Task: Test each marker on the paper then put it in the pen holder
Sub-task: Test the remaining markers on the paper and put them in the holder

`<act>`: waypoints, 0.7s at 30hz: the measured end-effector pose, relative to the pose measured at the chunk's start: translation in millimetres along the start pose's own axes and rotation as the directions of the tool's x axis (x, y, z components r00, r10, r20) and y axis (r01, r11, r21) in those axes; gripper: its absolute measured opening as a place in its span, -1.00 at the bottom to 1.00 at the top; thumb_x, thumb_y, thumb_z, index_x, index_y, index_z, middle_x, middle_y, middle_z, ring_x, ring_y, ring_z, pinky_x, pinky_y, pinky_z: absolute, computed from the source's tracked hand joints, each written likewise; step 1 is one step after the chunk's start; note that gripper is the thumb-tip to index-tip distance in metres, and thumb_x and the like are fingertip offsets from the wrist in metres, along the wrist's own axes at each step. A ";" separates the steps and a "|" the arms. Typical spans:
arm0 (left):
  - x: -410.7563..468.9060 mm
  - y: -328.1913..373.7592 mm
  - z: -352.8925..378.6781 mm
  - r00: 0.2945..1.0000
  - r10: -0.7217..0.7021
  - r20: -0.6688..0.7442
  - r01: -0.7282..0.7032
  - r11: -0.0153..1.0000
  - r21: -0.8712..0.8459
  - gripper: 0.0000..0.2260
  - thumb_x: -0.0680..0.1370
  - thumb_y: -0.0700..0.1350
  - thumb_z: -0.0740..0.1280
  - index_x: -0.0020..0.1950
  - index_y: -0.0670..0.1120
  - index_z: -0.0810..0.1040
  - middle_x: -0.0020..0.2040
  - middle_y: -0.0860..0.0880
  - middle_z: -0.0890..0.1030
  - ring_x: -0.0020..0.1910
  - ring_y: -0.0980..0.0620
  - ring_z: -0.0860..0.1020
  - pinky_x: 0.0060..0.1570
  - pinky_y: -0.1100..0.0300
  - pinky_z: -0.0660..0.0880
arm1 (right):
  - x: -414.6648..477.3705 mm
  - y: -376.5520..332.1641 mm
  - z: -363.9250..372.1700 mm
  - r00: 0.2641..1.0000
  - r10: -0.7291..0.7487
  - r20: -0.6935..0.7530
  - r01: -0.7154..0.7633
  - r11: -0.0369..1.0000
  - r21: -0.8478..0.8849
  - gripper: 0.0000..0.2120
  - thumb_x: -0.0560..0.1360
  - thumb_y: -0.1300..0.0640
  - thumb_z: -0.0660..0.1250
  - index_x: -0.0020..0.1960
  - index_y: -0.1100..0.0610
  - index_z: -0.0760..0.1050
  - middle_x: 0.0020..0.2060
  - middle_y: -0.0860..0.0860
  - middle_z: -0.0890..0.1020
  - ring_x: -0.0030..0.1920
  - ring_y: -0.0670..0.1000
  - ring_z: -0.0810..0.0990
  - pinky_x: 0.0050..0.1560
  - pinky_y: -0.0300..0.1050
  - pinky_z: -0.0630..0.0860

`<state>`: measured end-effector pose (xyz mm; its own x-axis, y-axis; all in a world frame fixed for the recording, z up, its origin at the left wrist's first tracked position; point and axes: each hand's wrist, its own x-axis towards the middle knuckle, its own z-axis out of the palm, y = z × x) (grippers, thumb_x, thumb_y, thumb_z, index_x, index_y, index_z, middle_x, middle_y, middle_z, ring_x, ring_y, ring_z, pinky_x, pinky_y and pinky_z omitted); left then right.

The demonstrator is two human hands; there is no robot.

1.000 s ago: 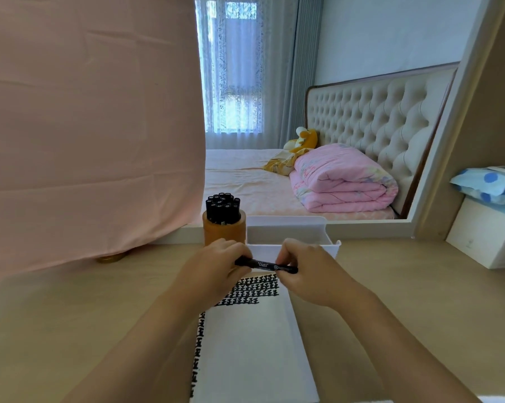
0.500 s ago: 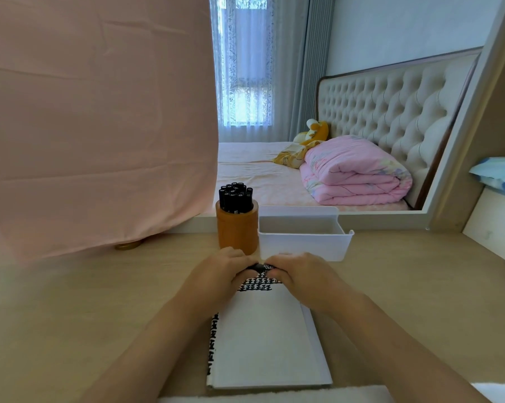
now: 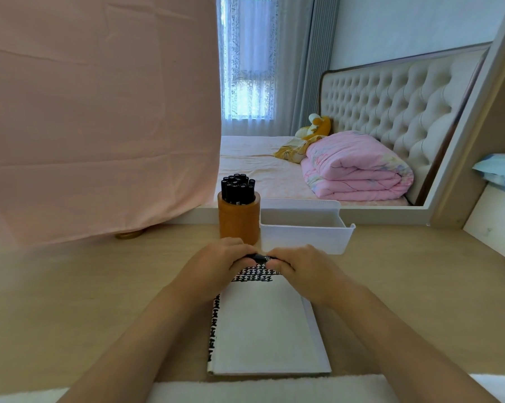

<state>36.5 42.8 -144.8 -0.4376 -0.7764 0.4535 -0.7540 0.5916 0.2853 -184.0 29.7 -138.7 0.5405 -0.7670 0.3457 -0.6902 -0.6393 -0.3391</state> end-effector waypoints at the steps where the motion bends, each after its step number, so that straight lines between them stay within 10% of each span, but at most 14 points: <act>1: -0.2 1.4 -0.1 0.999 -0.035 0.013 0.035 0.999 -0.012 -0.80 0.64 0.02 0.24 0.18 0.06 0.60 -0.07 0.15 0.57 -0.12 0.20 0.47 -0.15 0.28 0.42 | 0.5 1.2 0.7 0.998 -0.049 -0.048 0.047 0.998 -0.047 -0.80 0.63 -0.06 0.22 0.11 -0.08 0.60 -0.19 -0.12 0.63 -0.23 -0.08 0.54 -0.26 -0.21 0.41; 16: -25.2 -59.3 1.6 0.865 -0.490 -0.107 0.498 0.865 0.061 -0.79 0.56 -0.01 0.35 0.18 0.16 0.60 -0.02 0.13 0.58 -0.03 0.08 0.48 -0.06 0.10 0.47 | 0.1 11.2 -2.9 0.992 0.111 -0.063 -0.093 0.967 0.238 -0.61 0.65 0.19 0.21 0.45 -0.04 0.40 -0.05 -0.09 0.49 -0.08 -0.11 0.51 -0.05 -0.31 0.42; 21: -22.3 -56.2 8.5 0.855 -0.499 -0.139 0.511 0.856 0.073 -0.86 0.54 0.05 0.36 0.09 0.17 0.61 -0.08 0.14 0.58 0.06 0.07 0.44 -0.07 0.11 0.43 | -0.3 7.4 -3.4 0.985 0.147 -0.086 -0.103 0.916 0.387 -0.66 0.61 0.32 0.23 0.16 -0.10 0.52 -0.04 -0.18 0.47 -0.21 -0.09 0.52 -0.26 -0.35 0.47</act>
<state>84.5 25.0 -178.1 0.0703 -0.9290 0.3632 -0.9051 0.0936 0.4147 -191.0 25.4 -138.3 0.3894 -0.8452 0.3661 -0.5021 -0.5280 -0.6849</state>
